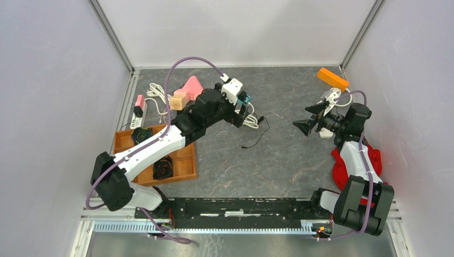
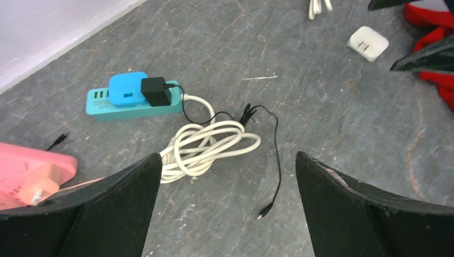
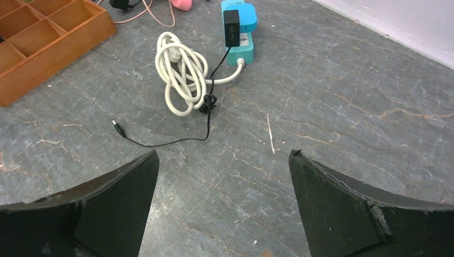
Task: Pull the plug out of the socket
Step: Place the socket at the corner of the board, then remove the plug from the socket.
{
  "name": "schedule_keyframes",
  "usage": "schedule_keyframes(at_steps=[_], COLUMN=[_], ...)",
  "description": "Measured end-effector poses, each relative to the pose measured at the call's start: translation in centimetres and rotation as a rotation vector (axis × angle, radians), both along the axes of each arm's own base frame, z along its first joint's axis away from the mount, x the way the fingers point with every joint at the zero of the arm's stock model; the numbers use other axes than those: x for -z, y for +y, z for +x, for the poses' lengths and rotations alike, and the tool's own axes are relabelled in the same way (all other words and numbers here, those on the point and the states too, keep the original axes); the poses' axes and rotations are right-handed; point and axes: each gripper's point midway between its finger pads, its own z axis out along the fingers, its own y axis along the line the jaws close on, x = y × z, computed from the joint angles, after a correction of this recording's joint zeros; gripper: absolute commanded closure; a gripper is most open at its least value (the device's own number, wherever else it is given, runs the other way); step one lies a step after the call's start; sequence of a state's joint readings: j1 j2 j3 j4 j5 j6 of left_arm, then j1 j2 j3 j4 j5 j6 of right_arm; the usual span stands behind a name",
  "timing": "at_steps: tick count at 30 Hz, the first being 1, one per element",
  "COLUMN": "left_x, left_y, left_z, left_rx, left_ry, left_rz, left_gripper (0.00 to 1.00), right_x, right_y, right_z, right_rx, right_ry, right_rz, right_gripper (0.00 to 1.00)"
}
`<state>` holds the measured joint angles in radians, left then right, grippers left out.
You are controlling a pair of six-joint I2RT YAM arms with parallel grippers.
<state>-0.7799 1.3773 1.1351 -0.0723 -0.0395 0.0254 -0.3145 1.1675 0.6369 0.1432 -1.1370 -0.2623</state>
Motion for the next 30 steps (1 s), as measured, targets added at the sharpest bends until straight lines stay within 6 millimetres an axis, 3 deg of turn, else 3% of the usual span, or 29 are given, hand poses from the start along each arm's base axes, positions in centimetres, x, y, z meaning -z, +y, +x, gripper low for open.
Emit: schedule_keyframes(at_steps=[6, 12, 17, 23, 30], left_x=[0.5, 3.0, 7.3, 11.5, 10.1], left_y=[-2.3, -4.1, -4.8, -2.9, -2.1], left_z=[0.9, 2.5, 5.9, 9.7, 16.1], left_rx=[0.001, -0.005, -0.103, -0.364, -0.681], left_ry=[0.093, 0.229, 0.402, 0.502, 0.47], left_rz=[-0.081, -0.175, -0.236, -0.254, -0.311], left_gripper=[0.0, 0.02, 0.04, 0.06, 0.18], right_x=[-0.3, -0.5, -0.7, -0.8, -0.7], right_y=[0.2, 0.4, 0.4, 0.4, 0.4], right_z=[-0.2, -0.5, -0.7, -0.7, -0.7], right_rx=[-0.025, -0.039, -0.047, -0.051, -0.052], right_ry=[-0.001, -0.007, -0.015, -0.021, -0.017], right_rz=[-0.003, -0.009, -0.022, -0.029, -0.029], right_gripper=[0.02, 0.02, 0.02, 0.02, 0.02])
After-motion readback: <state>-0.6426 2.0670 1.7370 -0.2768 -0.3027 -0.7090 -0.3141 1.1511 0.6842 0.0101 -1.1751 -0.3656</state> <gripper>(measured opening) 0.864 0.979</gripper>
